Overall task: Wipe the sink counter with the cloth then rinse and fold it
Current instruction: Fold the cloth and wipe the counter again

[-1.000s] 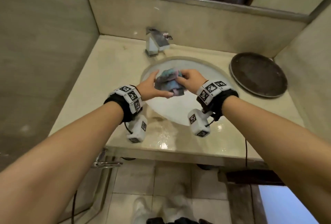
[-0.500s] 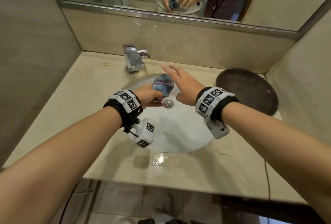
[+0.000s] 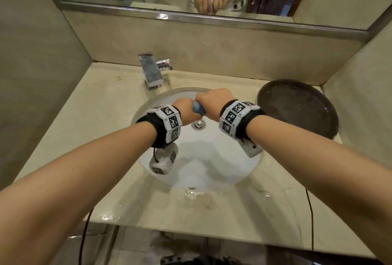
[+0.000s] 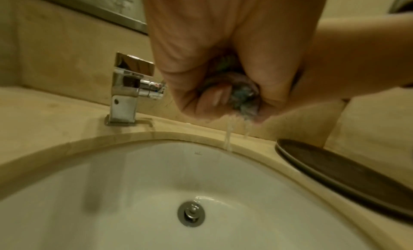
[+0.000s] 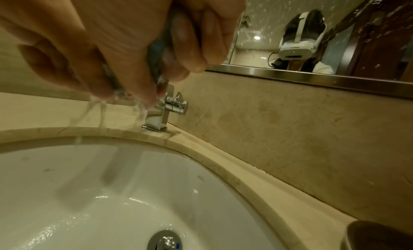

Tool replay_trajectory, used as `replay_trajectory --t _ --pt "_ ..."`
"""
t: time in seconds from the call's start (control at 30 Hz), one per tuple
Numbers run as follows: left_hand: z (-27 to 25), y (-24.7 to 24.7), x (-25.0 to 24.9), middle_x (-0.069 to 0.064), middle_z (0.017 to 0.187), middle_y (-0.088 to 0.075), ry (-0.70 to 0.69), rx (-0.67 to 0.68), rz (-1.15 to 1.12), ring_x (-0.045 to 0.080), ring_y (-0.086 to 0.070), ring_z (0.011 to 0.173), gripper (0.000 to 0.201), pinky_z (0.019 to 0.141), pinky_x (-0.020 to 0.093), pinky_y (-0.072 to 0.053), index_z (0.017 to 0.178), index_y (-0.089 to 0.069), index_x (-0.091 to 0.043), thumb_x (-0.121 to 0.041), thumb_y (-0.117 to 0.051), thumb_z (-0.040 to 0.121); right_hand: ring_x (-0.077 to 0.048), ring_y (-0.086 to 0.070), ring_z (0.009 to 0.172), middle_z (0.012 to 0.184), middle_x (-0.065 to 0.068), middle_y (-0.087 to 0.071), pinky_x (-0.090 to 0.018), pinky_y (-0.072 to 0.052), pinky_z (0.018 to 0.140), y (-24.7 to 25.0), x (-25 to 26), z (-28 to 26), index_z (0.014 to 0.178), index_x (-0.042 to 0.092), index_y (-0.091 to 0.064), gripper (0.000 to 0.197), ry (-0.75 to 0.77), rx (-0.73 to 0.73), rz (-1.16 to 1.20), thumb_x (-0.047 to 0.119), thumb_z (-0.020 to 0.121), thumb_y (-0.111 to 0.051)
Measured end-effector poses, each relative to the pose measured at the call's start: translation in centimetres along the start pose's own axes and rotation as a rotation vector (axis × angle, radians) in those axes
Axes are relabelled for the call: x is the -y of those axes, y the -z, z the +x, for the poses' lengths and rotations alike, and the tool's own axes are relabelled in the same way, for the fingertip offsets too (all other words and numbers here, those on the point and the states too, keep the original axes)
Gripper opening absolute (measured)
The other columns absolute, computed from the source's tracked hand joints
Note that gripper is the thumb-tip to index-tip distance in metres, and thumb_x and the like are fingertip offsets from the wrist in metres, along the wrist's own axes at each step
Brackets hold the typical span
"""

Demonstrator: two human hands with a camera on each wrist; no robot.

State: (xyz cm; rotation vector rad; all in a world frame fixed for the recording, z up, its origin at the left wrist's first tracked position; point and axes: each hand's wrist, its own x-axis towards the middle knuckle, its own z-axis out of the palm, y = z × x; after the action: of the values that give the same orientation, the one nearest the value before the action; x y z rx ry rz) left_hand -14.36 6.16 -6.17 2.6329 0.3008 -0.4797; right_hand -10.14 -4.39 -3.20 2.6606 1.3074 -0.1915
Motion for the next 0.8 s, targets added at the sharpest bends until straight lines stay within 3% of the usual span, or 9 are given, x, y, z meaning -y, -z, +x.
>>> replay_trajectory --t 0.13,0.2,0.27,0.37,0.53,0.63,0.7,0.8 --pt "0.1 -0.2 0.1 0.016 0.105 -0.065 -0.057 0.049 0.196 0.030 -0.057 0.088 0.027 0.080 0.033 -0.045 0.104 -0.064 -0.005 -0.023 -0.048 0.092 -0.024 -0.063 0.102 0.111 -0.002 -0.067 -0.028 -0.039 0.070 -0.8 0.6 0.6 0.109 0.018 -0.063 0.022 0.005 0.057 -0.134 0.023 0.094 -0.047" --pt "0.1 0.0 0.0 0.015 0.109 -0.065 -0.045 0.077 0.279 0.028 -0.054 0.085 0.031 0.078 0.032 -0.044 0.107 -0.064 -0.007 -0.027 -0.045 0.094 -0.023 -0.064 0.094 0.107 0.000 -0.068 -0.028 -0.040 0.068 -1.3 1.0 0.9 0.100 0.019 -0.064 0.018 -0.017 0.104 -0.164 0.022 0.094 -0.048" --pt "0.1 0.0 -0.2 0.012 0.112 -0.064 -0.012 0.095 0.340 0.030 -0.057 0.092 0.033 0.075 0.029 -0.040 0.111 -0.063 -0.009 -0.031 -0.043 0.095 -0.023 -0.060 0.084 0.102 0.000 -0.068 -0.027 -0.042 0.066 -1.5 1.5 1.0 0.093 0.020 -0.063 0.015 -0.043 0.145 -0.166 0.021 0.092 -0.048" --pt "0.1 -0.4 -0.2 0.009 0.112 -0.065 0.001 0.064 0.428 0.029 -0.060 0.097 0.032 0.075 0.029 -0.041 0.109 -0.063 -0.010 -0.029 -0.040 0.096 -0.023 -0.063 0.087 0.093 0.000 -0.063 -0.027 -0.045 0.069 -2.0 2.0 1.2 0.096 0.020 -0.064 0.017 -0.107 0.206 -0.117 0.021 0.090 -0.048" --pt "0.1 -1.2 0.2 0.009 0.114 -0.065 -0.078 0.030 0.538 0.028 -0.061 0.104 0.032 0.077 0.030 -0.042 0.110 -0.062 -0.010 -0.027 -0.038 0.097 -0.023 -0.051 0.073 0.080 0.001 -0.053 -0.028 -0.045 0.068 -3.0 2.1 0.9 0.082 0.020 -0.055 0.011 -0.133 0.248 -0.004 0.019 0.088 -0.046" --pt "0.4 -1.1 1.0 0.009 0.114 -0.064 -0.087 0.005 0.484 0.029 -0.061 0.103 0.029 0.079 0.033 -0.046 0.113 -0.057 -0.010 -0.027 -0.044 0.094 -0.025 -0.056 0.080 0.090 -0.003 -0.060 -0.029 -0.042 0.068 -3.3 1.5 1.1 0.098 0.016 -0.060 0.016 -0.135 0.203 0.070 0.019 0.089 -0.047" --pt "0.9 -0.8 1.7 0.010 0.114 -0.062 -0.063 0.005 0.364 0.029 -0.060 0.101 0.034 0.081 0.036 -0.047 0.115 -0.051 -0.010 -0.031 -0.054 0.089 -0.028 -0.061 0.094 0.105 -0.006 -0.063 -0.030 -0.042 0.070 -3.7 1.0 1.7 0.112 0.015 -0.053 0.026 -0.132 0.166 0.170 0.024 0.088 -0.054" --pt "1.3 0.0 3.1 0.011 0.116 -0.059 0.018 0.049 0.136 0.030 -0.059 0.103 0.058 0.086 0.036 -0.048 0.119 -0.046 -0.007 -0.036 -0.073 0.076 -0.031 -0.058 0.108 0.123 -0.012 -0.055 -0.035 -0.048 0.085 -4.1 0.4 2.5 0.131 0.013 -0.038 0.067 -0.138 0.169 0.488 0.025 0.076 -0.074"
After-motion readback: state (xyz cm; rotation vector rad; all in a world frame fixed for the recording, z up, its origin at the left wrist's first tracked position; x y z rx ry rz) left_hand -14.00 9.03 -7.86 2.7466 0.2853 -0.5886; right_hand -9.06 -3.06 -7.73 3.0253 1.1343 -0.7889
